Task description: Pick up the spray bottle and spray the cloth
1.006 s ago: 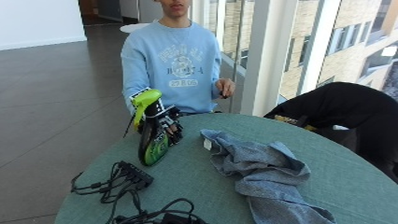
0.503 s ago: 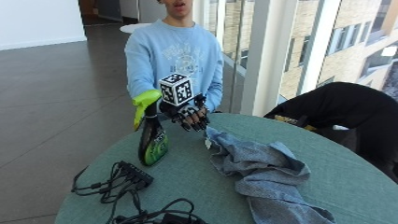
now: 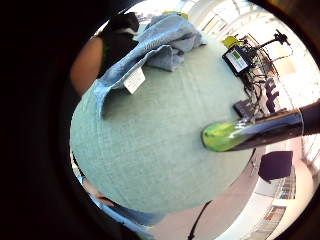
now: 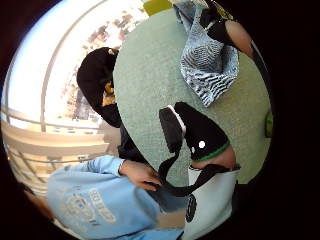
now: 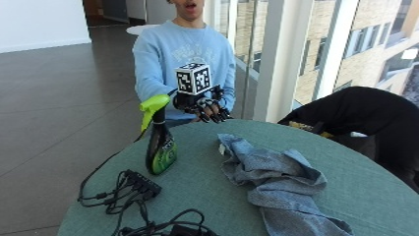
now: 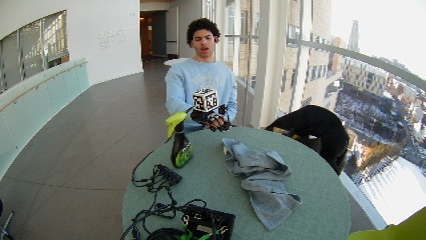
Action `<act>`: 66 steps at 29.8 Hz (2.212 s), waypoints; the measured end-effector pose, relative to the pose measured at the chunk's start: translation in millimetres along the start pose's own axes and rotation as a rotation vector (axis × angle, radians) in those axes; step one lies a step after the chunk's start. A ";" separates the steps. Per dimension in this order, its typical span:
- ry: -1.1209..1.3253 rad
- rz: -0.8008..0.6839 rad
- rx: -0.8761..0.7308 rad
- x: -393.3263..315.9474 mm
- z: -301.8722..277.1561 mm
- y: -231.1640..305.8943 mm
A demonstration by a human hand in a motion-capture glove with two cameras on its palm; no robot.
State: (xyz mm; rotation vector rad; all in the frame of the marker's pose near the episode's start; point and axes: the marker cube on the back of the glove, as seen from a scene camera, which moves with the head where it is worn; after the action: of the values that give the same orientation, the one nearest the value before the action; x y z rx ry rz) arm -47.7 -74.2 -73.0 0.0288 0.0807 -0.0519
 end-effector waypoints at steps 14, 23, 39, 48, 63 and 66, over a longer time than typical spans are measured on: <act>-0.037 0.119 0.080 24.4 -10.8 25.9; -0.171 0.408 0.299 87.3 -36.2 85.9; -0.669 0.754 0.454 187.0 -16.6 74.9; -0.838 0.797 0.512 198.0 -2.4 33.3; -0.805 0.837 0.628 192.3 21.6 13.0; -0.816 0.812 0.666 194.4 18.7 13.4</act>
State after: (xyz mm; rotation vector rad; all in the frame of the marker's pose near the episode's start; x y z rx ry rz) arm 148.1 -71.2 -69.8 0.6960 -0.7703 0.7234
